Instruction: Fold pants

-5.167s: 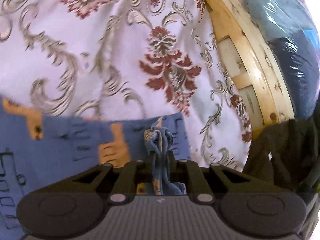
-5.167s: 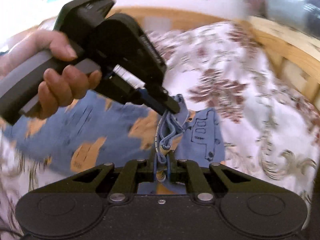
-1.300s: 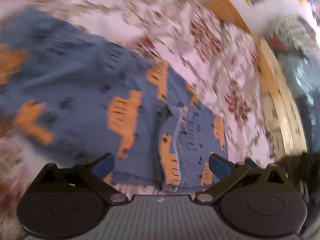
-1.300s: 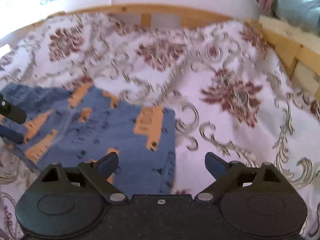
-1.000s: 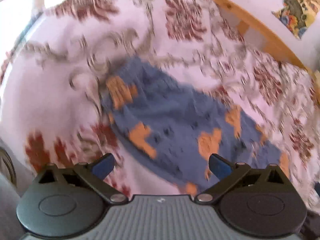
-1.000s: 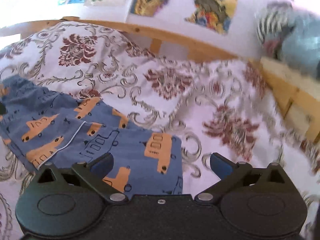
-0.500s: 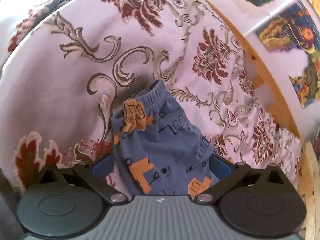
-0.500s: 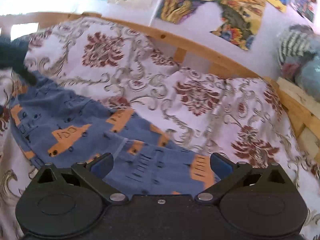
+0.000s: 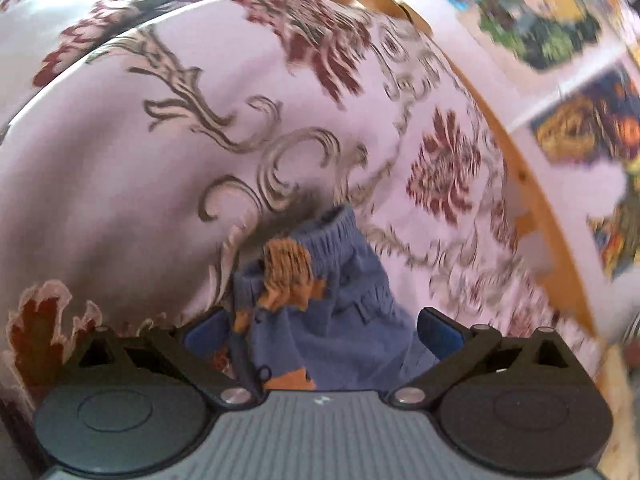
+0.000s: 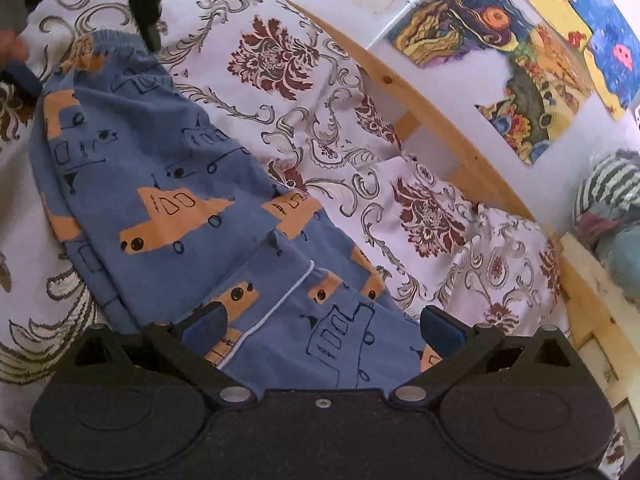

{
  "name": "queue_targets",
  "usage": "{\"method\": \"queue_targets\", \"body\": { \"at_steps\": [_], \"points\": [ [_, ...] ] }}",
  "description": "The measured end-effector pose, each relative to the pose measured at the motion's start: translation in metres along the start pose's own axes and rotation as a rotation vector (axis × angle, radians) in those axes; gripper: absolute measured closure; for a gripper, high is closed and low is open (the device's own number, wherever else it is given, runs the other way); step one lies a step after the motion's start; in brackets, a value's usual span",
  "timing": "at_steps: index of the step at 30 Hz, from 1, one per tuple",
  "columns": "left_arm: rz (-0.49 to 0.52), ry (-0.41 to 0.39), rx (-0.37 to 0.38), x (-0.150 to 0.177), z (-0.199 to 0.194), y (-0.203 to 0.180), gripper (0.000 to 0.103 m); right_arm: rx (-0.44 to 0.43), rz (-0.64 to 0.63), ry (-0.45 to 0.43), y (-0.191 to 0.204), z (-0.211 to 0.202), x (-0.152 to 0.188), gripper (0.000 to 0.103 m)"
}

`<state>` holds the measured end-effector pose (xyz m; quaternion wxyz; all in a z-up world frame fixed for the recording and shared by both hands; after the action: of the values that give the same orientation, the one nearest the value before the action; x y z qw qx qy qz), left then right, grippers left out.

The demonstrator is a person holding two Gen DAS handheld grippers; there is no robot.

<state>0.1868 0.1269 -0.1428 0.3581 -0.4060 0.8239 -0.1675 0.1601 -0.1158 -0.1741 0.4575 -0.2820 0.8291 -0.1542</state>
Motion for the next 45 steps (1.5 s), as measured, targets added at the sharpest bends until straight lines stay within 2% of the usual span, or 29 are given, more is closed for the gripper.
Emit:
{"method": "queue_targets", "body": {
  "at_steps": [3, 7, 15, 18, 20, 25, 29, 34, 39, 45],
  "points": [
    [-0.061, -0.034, 0.025, -0.008, -0.003, 0.005, 0.002, 0.013, -0.023, -0.002, 0.003, 0.000, -0.001, 0.001],
    [-0.117, -0.025, 0.018, -0.014, 0.000, 0.013, 0.006, 0.018, -0.032, -0.003, 0.004, 0.001, -0.001, 0.001],
    [-0.178, 0.050, -0.006, -0.018, 0.012, 0.020, 0.012, 0.029, -0.054, -0.013, 0.006, 0.001, -0.001, 0.001],
    [-0.201, 0.084, -0.026, -0.017, 0.019, 0.023, 0.025, 0.030, -0.055, -0.014, 0.007, 0.001, -0.001, 0.001],
    [-0.207, 0.098, -0.039, -0.016, 0.021, 0.025, 0.042, 0.030, -0.055, -0.014, 0.007, 0.001, -0.001, 0.001],
    [-0.187, 0.102, -0.072, -0.013, 0.022, 0.028, 0.069, 0.030, -0.055, -0.016, 0.007, 0.001, -0.001, 0.001],
    [-0.172, 0.088, -0.062, -0.012, 0.021, 0.026, 0.079, 0.032, -0.057, -0.016, 0.008, 0.002, -0.001, 0.001],
    [-0.149, 0.059, -0.035, -0.014, 0.016, 0.022, 0.087, 0.043, -0.075, -0.019, 0.009, 0.001, -0.002, 0.001],
    [-0.094, 0.009, 0.010, -0.015, 0.005, 0.008, 0.089, 0.056, -0.090, -0.025, 0.010, 0.000, -0.005, 0.001],
    [0.036, -0.059, 0.059, -0.013, -0.014, -0.015, 0.089, 0.057, -0.086, -0.031, 0.010, 0.001, -0.004, 0.001]
  ]
}}
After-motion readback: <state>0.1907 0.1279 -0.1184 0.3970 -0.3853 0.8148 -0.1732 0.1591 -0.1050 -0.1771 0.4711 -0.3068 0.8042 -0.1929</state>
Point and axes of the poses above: each gripper's, at about its wrist camera, not at the fingertips, and z roughly the way its jaws point, y to its left, x to its underside, the point moved 9 cm from there along z, roughly the way its jaws point, and after that the axes turned 8 degrees about -x, right-handed, at the moved point
